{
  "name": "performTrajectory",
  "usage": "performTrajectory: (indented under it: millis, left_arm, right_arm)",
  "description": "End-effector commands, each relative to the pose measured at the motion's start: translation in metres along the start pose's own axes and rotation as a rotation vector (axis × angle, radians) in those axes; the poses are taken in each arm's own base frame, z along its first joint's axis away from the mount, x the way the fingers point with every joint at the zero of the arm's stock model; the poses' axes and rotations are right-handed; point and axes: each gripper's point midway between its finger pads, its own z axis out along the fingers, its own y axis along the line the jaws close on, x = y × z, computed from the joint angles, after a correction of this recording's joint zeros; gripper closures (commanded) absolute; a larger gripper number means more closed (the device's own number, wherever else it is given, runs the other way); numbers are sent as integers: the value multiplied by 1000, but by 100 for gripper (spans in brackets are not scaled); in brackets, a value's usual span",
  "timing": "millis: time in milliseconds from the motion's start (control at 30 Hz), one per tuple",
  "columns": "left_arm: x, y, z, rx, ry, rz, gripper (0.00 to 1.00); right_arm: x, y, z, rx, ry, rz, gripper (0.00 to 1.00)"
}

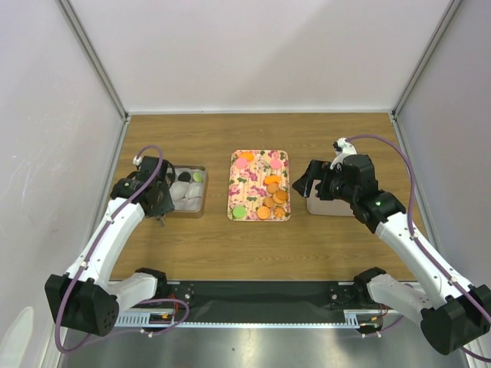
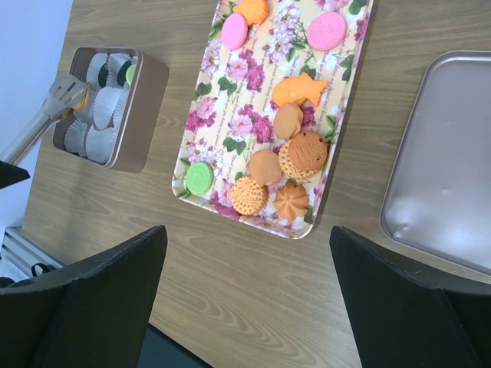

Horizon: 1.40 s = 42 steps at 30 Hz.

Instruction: Pack the cookies

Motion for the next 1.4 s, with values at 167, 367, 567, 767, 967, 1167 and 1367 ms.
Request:
performTrajectory:
  millis: [167, 367, 567, 767, 967, 1167, 1367]
  left_arm:
    - [-5, 3, 5, 7, 2, -31, 62]
    - [-6, 5, 6, 7, -2, -43, 60]
    - [-6, 5, 5, 9, -5, -49, 56]
    - [-7, 7, 3, 4, -15, -55, 55]
    - [-7, 8, 1, 5, -21, -60, 53]
    - [-9, 9, -3, 4, -37, -67, 52]
    - [-13, 4, -10, 45, -56, -57, 55]
  right_arm:
    - [-3, 5, 0, -31, -13, -9, 5]
    - [-3, 4, -1, -33, -14, -8, 5]
    - [0, 2, -1, -31, -9, -7, 5]
    - [2, 3, 0, -35, -4, -8, 5]
    - [3, 2, 0, -34, 0, -8, 5]
    - [3, 1, 0, -31, -2, -6, 5]
    - [3, 0, 1, -27, 2, -7, 5]
